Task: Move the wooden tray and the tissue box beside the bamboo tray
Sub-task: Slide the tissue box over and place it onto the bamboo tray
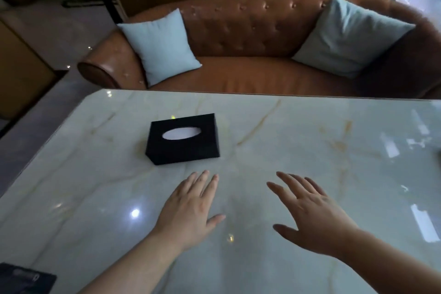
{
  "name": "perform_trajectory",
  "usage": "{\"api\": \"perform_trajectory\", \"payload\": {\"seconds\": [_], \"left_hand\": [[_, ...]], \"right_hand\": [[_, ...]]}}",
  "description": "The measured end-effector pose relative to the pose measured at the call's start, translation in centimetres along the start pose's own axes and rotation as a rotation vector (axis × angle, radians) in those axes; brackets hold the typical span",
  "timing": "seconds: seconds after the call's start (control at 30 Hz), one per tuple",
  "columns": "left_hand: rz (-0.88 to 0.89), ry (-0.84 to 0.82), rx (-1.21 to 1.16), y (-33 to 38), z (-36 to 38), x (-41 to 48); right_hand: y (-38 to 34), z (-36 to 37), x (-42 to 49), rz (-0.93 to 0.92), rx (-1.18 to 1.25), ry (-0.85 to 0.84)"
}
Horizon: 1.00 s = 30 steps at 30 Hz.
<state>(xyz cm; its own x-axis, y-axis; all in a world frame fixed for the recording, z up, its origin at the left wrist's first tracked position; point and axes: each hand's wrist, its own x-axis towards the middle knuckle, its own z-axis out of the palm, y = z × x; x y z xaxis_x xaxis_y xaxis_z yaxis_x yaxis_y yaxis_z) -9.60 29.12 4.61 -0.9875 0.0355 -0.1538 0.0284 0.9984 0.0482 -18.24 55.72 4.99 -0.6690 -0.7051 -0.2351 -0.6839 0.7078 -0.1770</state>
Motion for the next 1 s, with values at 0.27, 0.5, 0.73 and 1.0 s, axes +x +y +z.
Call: {"api": "perform_trajectory", "payload": {"seconds": [0.27, 0.5, 0.73, 1.0], "left_hand": [[-0.051, 0.059, 0.054, -12.1, -1.1, 1.9], [0.036, 0.075, 0.172, -19.0, -1.6, 6.7], [0.063, 0.073, 0.165, -21.8, -1.5, 11.2], [0.098, -0.069, 0.181, -22.7, 0.1, 13.8]], "right_hand": [[-5.2, -0.5, 9.2, -0.01, -0.058, -0.023], [-6.4, -2.8, 17.8, -0.023, -0.107, 0.038], [-7.0, -3.9, 24.6, -0.076, -0.195, 0.04], [-6.1, -3.7, 27.8, -0.04, -0.225, -0.104]]}}
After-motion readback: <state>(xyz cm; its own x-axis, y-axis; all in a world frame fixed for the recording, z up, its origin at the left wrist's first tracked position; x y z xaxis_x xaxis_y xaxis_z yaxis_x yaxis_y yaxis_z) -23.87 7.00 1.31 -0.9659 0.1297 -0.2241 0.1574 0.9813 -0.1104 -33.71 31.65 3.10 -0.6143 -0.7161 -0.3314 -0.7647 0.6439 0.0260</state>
